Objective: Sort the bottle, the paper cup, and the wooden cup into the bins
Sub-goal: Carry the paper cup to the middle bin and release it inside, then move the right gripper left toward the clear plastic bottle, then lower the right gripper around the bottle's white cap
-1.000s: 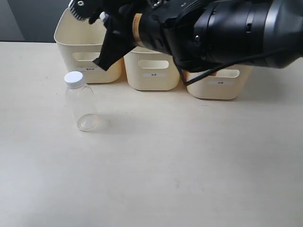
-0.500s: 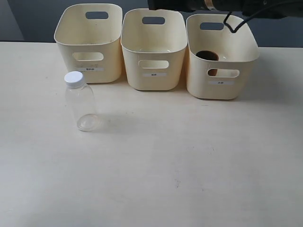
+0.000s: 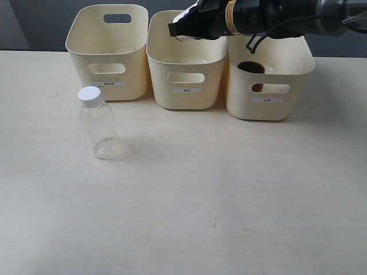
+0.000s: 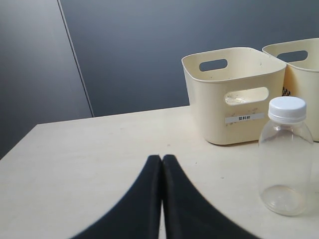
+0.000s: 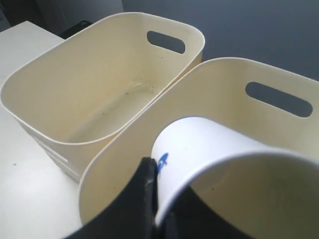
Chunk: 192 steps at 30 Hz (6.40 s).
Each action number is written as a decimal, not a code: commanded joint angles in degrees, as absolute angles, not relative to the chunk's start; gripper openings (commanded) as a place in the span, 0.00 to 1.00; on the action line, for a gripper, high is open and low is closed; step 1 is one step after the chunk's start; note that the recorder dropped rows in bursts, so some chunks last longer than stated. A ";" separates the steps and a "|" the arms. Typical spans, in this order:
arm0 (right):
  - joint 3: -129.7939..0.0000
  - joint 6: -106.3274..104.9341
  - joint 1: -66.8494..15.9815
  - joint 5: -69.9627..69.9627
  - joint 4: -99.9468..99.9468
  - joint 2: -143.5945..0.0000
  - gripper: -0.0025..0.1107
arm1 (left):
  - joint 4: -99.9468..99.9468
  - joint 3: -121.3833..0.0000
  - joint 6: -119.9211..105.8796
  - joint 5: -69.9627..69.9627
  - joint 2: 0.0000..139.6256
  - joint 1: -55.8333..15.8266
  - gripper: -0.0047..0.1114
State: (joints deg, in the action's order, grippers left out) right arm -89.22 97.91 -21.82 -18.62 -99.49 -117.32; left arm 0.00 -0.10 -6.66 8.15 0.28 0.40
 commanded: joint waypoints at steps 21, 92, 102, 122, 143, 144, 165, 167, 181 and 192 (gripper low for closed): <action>-89.73 98.75 -20.55 -18.45 -99.95 -123.41 0.04 | 0.00 0.00 -6.58 7.73 0.00 0.43 0.04; -89.73 97.25 -35.81 -48.32 -99.95 -110.74 0.42 | 0.00 0.00 -6.58 7.73 0.00 0.43 0.04; -89.73 97.69 -35.79 -52.45 -99.95 -110.47 0.42 | 0.00 0.00 -6.58 7.73 0.00 0.43 0.04; -73.39 87.96 -36.08 -31.80 -99.95 -97.04 0.36 | 0.00 0.00 -6.58 7.73 0.00 0.43 0.04; -71.05 79.65 -41.79 -17.28 -99.95 -105.00 0.60 | 0.00 0.00 -6.58 7.73 0.00 0.43 0.04; -72.39 79.65 -41.79 -17.39 -99.95 -106.48 0.60 | 0.00 0.00 -6.58 7.73 0.00 0.43 0.04; -85.34 87.02 -41.68 -25.44 -98.69 -117.61 0.60 | 0.00 0.00 -6.58 7.73 0.00 0.43 0.04; -85.61 87.40 -41.68 -25.70 -98.28 -118.24 0.60 | 0.00 0.00 -6.58 7.73 0.00 0.43 0.04; -85.98 87.40 -41.68 -23.98 -97.78 -118.56 0.65 | 0.00 0.00 -6.58 7.73 0.00 0.43 0.04; -85.98 90.02 -41.78 -19.11 -97.46 -118.56 0.74 | 0.00 0.00 -6.58 7.73 0.00 0.43 0.04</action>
State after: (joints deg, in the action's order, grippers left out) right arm -85.52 89.77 -41.84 -20.70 -98.25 -118.59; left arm 0.00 -0.10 -6.66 8.15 0.28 0.40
